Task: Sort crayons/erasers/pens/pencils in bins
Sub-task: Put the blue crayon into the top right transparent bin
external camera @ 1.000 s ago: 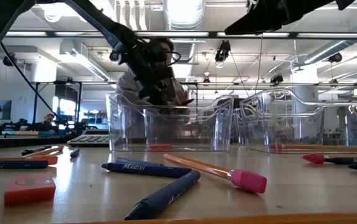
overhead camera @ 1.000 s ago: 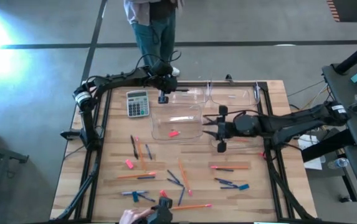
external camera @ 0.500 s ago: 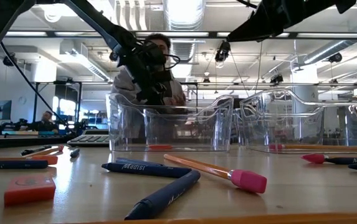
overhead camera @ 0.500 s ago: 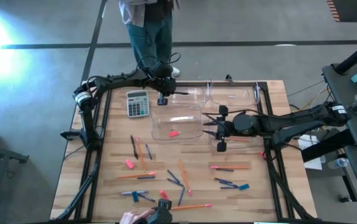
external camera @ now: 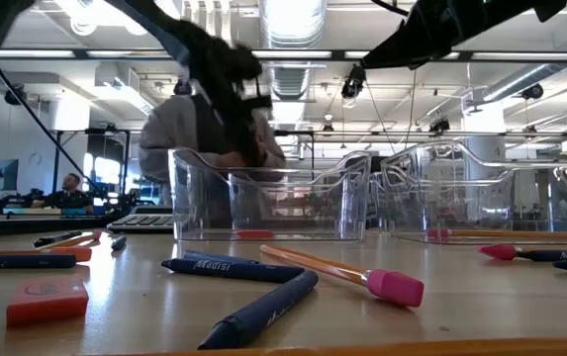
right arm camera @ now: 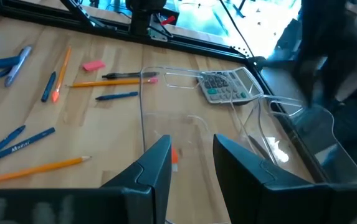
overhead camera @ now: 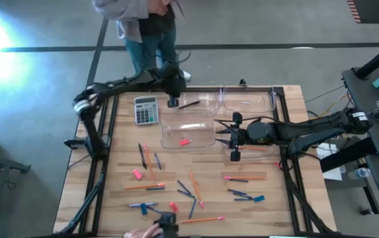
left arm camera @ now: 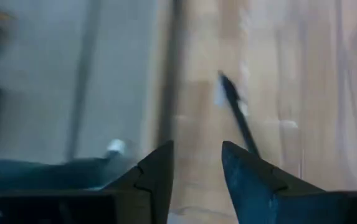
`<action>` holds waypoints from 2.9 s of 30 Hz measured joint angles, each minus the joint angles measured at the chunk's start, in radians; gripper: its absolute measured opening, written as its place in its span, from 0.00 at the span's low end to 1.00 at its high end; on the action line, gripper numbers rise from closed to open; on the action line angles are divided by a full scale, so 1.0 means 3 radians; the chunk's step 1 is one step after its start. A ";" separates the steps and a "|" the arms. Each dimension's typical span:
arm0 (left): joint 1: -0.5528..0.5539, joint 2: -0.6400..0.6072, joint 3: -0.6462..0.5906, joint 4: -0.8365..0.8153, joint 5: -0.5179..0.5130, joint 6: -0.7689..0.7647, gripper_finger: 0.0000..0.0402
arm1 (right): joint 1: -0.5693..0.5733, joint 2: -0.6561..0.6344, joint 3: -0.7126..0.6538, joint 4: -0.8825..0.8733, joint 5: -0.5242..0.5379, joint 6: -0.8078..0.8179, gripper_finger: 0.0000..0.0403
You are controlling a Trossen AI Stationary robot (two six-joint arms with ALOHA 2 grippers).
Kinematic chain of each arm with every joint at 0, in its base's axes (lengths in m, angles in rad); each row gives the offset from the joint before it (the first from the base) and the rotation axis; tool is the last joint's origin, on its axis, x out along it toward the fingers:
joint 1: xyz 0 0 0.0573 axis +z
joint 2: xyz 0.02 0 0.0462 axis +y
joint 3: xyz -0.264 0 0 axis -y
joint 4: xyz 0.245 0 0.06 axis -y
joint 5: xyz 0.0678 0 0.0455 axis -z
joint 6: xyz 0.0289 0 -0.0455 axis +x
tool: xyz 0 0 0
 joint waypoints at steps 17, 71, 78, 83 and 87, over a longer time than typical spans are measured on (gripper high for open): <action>-0.0905 -0.2662 -0.2254 0.1788 0.0381 -0.1332 0.32 | 0.0002 0.0001 -0.0003 -0.0001 0.0000 0.0060 0.27; -0.1218 -0.3215 -0.3309 0.2850 0.0469 -0.2184 0.32 | 0.0271 -0.0192 0.0003 -0.0436 0.0000 0.0658 0.27; -0.1218 -0.3298 -0.3308 0.2871 0.0470 -0.2188 0.32 | 0.0426 -0.0420 0.0003 -0.0447 0.0000 0.0659 0.27; -0.1218 -0.3282 -0.3310 0.2852 0.0471 -0.2198 0.32 | 0.0545 -0.0491 0.0062 -0.0587 0.0001 0.0696 0.27; -0.1218 -0.3257 -0.3312 0.2851 0.0473 -0.2339 0.32 | 0.0643 -0.0430 0.0211 -0.0828 0.0016 0.0723 0.27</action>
